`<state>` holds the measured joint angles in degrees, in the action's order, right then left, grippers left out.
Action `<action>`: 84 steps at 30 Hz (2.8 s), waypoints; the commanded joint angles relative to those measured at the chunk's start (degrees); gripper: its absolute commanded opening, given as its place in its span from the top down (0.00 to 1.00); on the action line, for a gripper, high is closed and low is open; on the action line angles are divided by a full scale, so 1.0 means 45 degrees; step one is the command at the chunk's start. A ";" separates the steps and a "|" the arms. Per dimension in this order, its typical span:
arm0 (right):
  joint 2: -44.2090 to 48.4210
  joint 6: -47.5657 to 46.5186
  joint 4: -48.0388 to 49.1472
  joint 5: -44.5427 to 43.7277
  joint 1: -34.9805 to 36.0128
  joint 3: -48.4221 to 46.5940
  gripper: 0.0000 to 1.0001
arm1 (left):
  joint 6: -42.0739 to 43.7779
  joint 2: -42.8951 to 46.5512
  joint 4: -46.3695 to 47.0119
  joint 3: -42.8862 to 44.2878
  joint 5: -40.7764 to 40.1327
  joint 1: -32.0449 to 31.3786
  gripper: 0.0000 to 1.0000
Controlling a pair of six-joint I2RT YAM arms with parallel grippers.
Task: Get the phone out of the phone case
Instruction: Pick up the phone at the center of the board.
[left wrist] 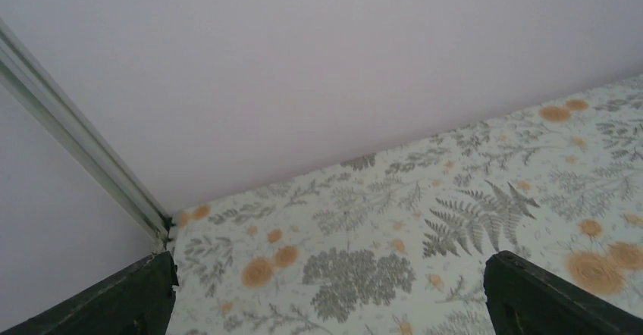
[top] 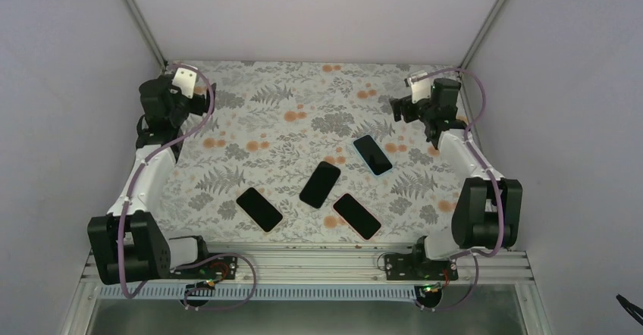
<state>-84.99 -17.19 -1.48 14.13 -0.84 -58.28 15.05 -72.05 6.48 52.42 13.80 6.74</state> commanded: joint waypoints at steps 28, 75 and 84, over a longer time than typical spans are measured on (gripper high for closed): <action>-0.2803 -0.0446 -0.8219 -0.2633 0.3918 -0.1298 0.00 | 0.2011 0.0018 -0.3793 0.1120 -0.0217 0.0176 0.00; -0.5071 -0.0299 -0.7756 -0.3451 0.4273 -0.1309 0.00 | 0.2359 -0.2170 -0.5665 0.2967 0.0100 0.0171 0.00; -0.6132 -0.0235 -0.8446 -0.3420 0.4222 -0.1072 0.08 | 0.2624 -0.2821 -0.6291 0.3384 -0.0093 -0.0211 0.00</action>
<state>-107.00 -18.13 -37.56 1.37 18.15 -66.67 25.21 -83.61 -19.51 65.34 14.00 7.20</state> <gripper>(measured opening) 0.954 0.999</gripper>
